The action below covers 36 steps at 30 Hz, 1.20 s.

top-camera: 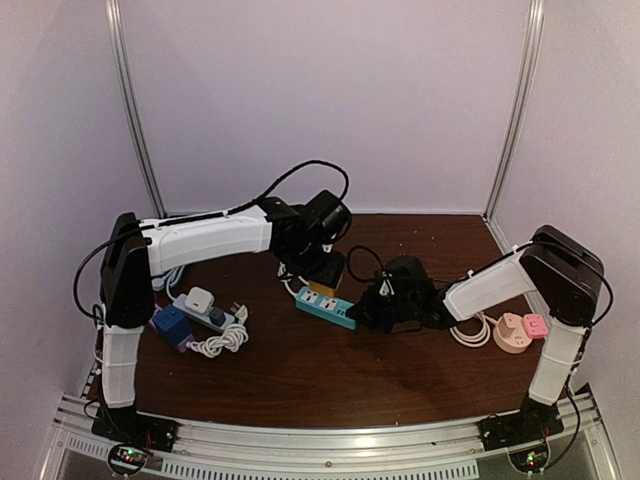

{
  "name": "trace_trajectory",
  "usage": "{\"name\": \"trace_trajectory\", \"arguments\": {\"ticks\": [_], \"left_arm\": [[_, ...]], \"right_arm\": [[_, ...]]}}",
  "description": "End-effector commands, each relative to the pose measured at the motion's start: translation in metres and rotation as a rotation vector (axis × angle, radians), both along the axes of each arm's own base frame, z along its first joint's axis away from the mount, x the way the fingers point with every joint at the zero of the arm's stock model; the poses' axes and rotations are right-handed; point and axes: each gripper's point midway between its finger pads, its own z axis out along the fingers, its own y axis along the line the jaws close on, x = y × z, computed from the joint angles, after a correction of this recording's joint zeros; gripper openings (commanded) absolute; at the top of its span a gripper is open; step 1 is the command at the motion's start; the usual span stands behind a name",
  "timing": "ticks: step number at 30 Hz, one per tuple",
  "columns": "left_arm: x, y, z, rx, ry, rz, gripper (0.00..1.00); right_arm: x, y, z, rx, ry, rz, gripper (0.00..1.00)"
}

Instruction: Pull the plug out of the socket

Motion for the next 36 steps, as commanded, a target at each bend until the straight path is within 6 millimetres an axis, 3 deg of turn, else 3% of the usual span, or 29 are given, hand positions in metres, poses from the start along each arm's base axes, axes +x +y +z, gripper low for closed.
{"name": "trace_trajectory", "arguments": {"ticks": [1, 9, 14, 17, 22, 24, 27, 29, 32, 36], "left_arm": [[0.01, 0.0, 0.059, -0.165, -0.073, 0.003, 0.2], [0.019, 0.018, 0.076, -0.246, -0.069, 0.032, 0.2], [0.027, 0.035, 0.076, -0.278, -0.059, 0.061, 0.2], [0.041, 0.049, 0.075, -0.335, -0.049, 0.084, 0.2], [0.078, 0.096, 0.079, -0.486, -0.041, 0.16, 0.21], [0.095, 0.117, 0.082, -0.538, -0.052, 0.191, 0.21], [0.12, 0.147, 0.082, -0.618, -0.054, 0.233, 0.22], [0.138, 0.167, 0.081, -0.638, -0.07, 0.263, 0.24], [0.166, 0.192, 0.072, -0.667, -0.062, 0.283, 0.25], [0.196, 0.206, 0.045, -0.731, 0.015, 0.287, 0.25]], "right_arm": [[0.0, -0.009, 0.0, -0.066, -0.025, -0.014, 0.0], [0.007, -0.005, 0.023, -0.09, -0.101, 0.009, 0.0], [0.012, -0.002, 0.04, -0.1, -0.155, 0.019, 0.0], [0.015, -0.004, 0.058, -0.111, -0.21, 0.028, 0.0], [0.021, -0.018, 0.097, -0.196, -0.356, 0.028, 0.0], [0.023, -0.031, 0.109, -0.263, -0.41, 0.011, 0.1], [0.022, -0.049, 0.127, -0.336, -0.497, -0.004, 0.45], [0.021, -0.059, 0.14, -0.363, -0.543, -0.016, 0.61], [0.017, -0.073, 0.151, -0.41, -0.569, -0.022, 0.74], [0.01, -0.086, 0.164, -0.433, -0.594, -0.035, 0.85]]}}
